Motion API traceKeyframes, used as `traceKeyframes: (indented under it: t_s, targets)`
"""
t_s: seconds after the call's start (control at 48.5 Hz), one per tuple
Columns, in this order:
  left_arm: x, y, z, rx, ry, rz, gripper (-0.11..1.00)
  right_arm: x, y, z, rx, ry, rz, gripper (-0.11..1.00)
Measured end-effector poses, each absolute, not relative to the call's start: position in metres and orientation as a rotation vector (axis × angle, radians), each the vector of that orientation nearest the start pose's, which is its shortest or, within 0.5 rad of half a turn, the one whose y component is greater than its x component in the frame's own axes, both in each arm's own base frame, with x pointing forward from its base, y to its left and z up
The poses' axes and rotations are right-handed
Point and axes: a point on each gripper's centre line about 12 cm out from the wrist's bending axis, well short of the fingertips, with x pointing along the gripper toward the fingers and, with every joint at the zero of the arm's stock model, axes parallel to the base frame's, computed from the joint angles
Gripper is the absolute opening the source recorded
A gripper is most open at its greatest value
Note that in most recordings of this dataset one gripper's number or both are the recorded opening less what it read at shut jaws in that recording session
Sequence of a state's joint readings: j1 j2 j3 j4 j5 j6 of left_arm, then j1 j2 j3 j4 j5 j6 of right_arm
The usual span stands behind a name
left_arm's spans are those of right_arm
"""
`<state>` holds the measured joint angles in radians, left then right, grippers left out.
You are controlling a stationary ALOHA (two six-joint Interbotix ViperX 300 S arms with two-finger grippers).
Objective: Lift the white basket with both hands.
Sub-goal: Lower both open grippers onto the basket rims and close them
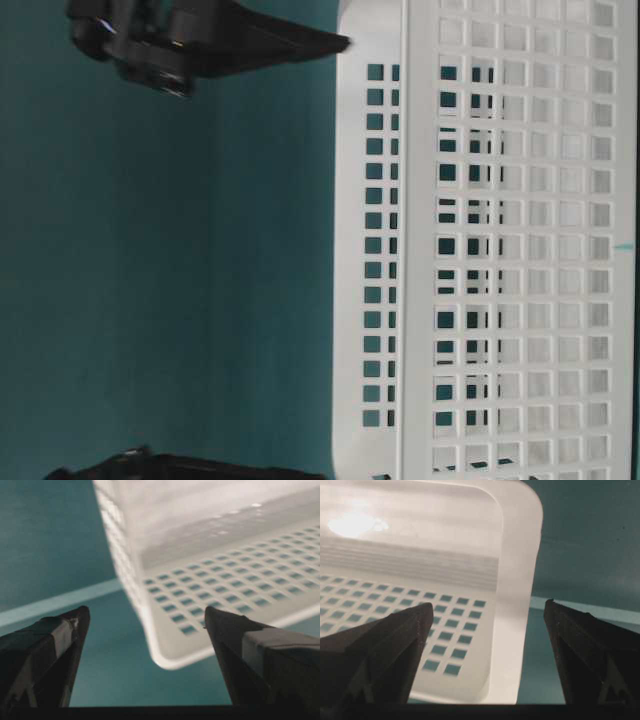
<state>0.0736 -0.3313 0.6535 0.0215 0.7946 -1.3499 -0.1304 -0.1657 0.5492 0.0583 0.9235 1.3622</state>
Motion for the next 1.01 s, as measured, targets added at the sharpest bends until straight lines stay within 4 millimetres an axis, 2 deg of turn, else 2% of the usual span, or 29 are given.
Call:
traceKeyframes:
  t_s: [0.268, 0.515, 1.01]
  targets:
    - [0.304, 0.028, 0.204, -1.221, 0.893, 0.826, 0.96, 0.318, -0.032, 0.176, 1.283, 1.082, -1.013, 0.93]
    - [0.310, 0.029, 0.183, -1.214, 0.913, 0.839, 0.95, 0.314, -0.031, 0.155, 1.362, 0.999, -1.025, 0.93]
    - [0.314, 0.030, 0.177, -1.216, 0.907, 0.835, 0.94, 0.314, -0.031, 0.145, 1.372, 0.992, -1.035, 0.92]
